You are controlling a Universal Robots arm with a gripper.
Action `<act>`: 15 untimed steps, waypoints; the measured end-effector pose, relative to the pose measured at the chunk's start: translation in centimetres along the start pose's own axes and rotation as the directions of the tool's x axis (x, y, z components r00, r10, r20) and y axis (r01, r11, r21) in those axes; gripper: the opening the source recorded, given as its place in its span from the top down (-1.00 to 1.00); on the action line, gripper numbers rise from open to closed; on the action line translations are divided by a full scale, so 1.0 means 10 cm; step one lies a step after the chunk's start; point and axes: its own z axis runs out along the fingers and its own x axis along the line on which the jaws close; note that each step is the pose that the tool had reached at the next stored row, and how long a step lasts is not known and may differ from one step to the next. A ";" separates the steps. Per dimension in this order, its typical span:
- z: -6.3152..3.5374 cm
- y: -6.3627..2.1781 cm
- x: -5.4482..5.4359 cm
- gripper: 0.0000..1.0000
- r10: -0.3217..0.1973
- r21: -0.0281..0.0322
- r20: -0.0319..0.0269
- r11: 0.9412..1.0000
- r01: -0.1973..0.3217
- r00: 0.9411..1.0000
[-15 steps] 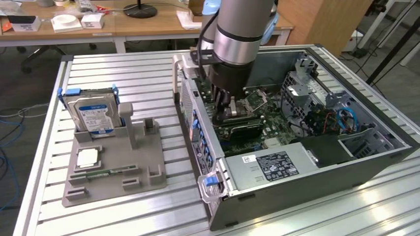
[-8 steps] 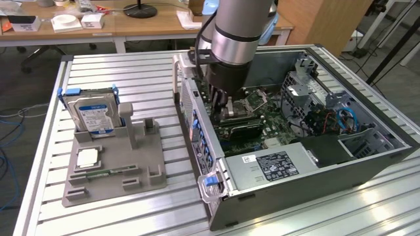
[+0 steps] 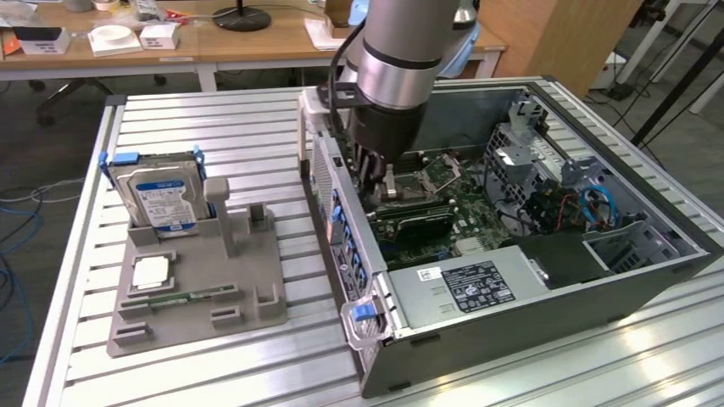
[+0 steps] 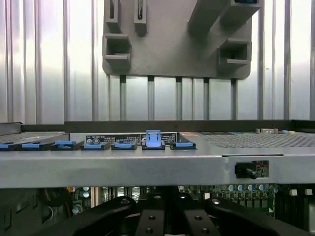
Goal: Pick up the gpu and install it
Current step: 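Press down on the gpu until it lock into place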
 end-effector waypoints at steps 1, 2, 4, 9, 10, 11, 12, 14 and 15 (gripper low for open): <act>0.000 0.006 0.00 0.73 0.000 0.000 0.000 1.000 0.000 1.000; 0.001 0.014 -0.01 0.73 0.000 0.000 0.000 1.000 0.000 1.000; 0.002 0.029 -0.02 0.73 0.001 0.000 0.000 1.000 -0.001 1.000; 0.002 0.041 -0.05 0.73 0.002 0.000 0.000 1.000 -0.002 1.000; 0.002 0.041 -0.05 0.73 0.002 0.000 0.000 1.000 -0.002 1.000; 0.002 0.038 -0.05 0.73 0.002 0.000 0.000 1.000 -0.002 1.000; 0.002 0.034 -0.05 0.73 0.002 0.000 0.000 1.000 -0.002 1.000; 0.002 0.031 -0.05 0.73 0.002 0.000 0.000 1.000 -0.002 1.000; 0.002 0.027 -0.05 0.73 0.002 0.000 0.000 1.000 -0.002 1.000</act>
